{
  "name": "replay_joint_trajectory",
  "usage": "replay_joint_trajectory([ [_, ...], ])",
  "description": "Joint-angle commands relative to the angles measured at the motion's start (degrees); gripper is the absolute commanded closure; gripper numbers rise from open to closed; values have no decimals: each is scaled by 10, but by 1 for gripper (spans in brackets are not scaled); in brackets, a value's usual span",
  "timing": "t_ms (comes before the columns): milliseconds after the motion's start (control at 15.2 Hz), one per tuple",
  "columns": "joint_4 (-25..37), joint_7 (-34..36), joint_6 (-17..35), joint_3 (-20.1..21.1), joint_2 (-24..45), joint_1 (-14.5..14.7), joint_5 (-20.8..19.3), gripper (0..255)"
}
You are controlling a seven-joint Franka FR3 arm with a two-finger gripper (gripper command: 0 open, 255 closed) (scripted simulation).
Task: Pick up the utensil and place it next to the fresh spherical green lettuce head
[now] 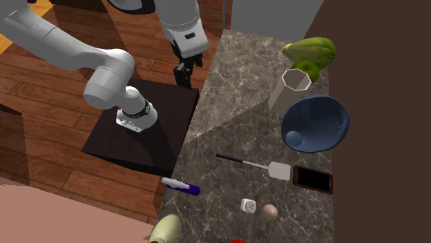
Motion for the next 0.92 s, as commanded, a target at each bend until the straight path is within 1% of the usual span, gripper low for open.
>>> replay_joint_trajectory([
  [0,0,0,0,0,0,0,0,0],
  [396,24,-52,75,-37,112,-13,-23,0],
  [858,86,-109,145,-74,258,-24,-32,0],
])
